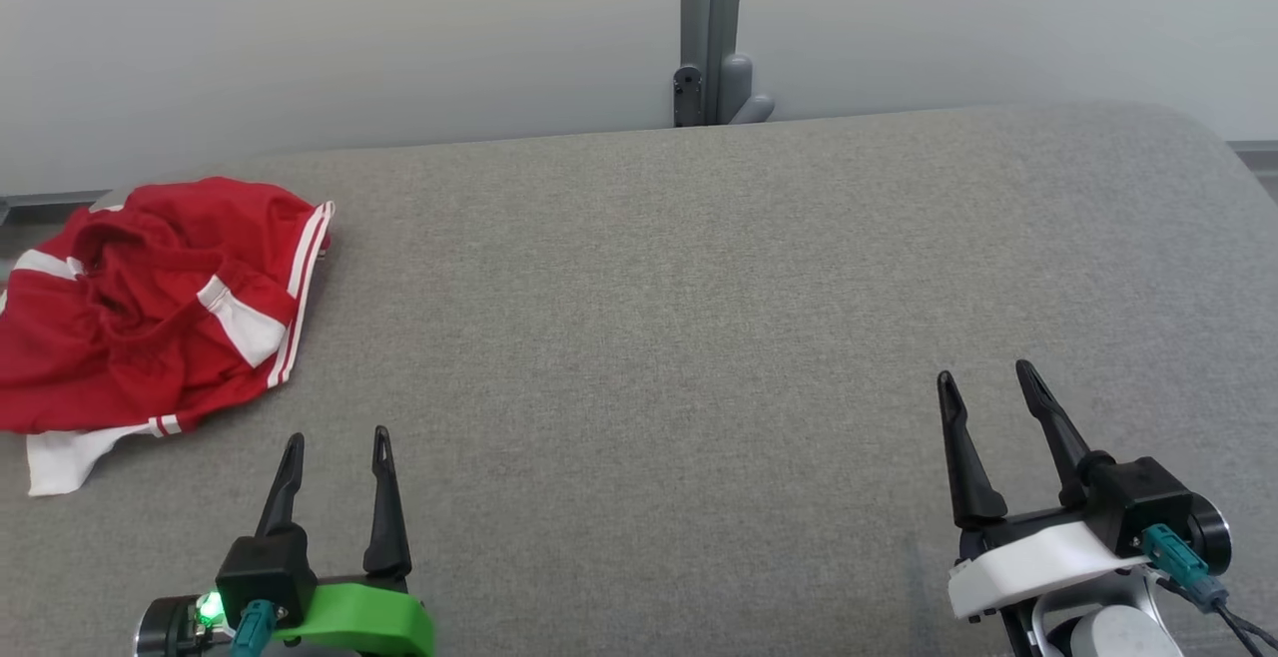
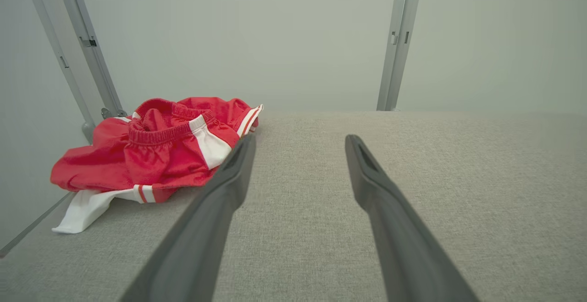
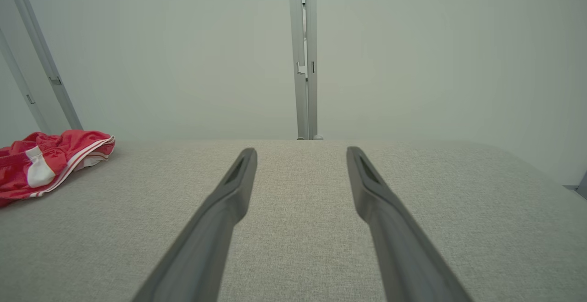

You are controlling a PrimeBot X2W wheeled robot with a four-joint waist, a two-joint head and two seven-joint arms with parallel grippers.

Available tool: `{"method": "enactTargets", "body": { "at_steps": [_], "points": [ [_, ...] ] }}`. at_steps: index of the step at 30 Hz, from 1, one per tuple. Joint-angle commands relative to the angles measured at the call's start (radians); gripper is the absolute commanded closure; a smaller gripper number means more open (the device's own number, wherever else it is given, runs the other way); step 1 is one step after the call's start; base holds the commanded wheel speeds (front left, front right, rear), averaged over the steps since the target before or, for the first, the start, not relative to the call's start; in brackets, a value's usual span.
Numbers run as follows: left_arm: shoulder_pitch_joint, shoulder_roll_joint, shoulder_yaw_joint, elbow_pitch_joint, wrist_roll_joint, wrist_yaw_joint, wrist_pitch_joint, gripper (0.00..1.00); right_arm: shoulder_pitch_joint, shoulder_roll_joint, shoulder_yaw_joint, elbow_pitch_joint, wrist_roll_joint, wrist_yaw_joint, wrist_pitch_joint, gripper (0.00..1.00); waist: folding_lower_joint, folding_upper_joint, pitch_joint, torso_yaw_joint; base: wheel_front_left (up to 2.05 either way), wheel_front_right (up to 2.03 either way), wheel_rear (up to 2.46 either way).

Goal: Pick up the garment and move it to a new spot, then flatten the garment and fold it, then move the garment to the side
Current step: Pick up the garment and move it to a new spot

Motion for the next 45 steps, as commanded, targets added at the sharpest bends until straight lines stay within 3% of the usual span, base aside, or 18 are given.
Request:
{"method": "enactTargets", "body": {
  "at_steps": [1, 6, 18, 25, 39, 45],
  "points": [
    [-0.007, 0.002, 0.003, 0.000, 0.007, -0.001, -0.001, 0.00, 0.010, -0.003, -0.001, -0.004, 0.002, 0.000, -0.003, 0.00, 0.0000, 0.0097, 0.000, 0.021, 0.00, 0.00, 0.00],
    [-0.017, 0.002, 0.011, 0.002, 0.017, -0.006, -0.001, 0.00, 0.010, -0.003, 0.003, -0.007, 0.009, 0.000, -0.003, 0.00, 0.0000, 0.0097, -0.001, 0.101, 0.00, 0.00, 0.00],
    [-0.012, 0.003, 0.040, -0.006, 0.036, -0.018, 0.000, 0.00, 0.025, -0.004, 0.018, -0.004, 0.030, 0.000, -0.003, 0.00, 0.0000, 0.0097, 0.001, 0.364, 0.00, 0.00, 0.00],
    [0.006, 0.003, 0.055, -0.013, 0.040, -0.025, 0.000, 0.00, 0.025, -0.004, 0.030, -0.003, 0.035, 0.000, -0.003, 0.00, 0.0000, 0.0097, -0.001, 0.461, 0.00, 0.00, 0.00],
    [0.030, 0.002, 0.058, -0.038, 0.029, -0.009, 0.000, 0.00, 0.013, -0.004, 0.047, 0.004, 0.018, 0.000, -0.003, 0.00, 0.0000, 0.0097, 0.021, 0.486, 0.00, 0.00, 0.00],
    [-0.032, 0.006, 0.078, -0.026, 0.017, -0.025, 0.000, 0.00, 0.016, -0.004, 0.039, -0.009, 0.004, 0.000, -0.003, 0.00, 0.0000, 0.0097, 0.055, 0.465, 0.00, 0.00, 0.00]
  ]
}}
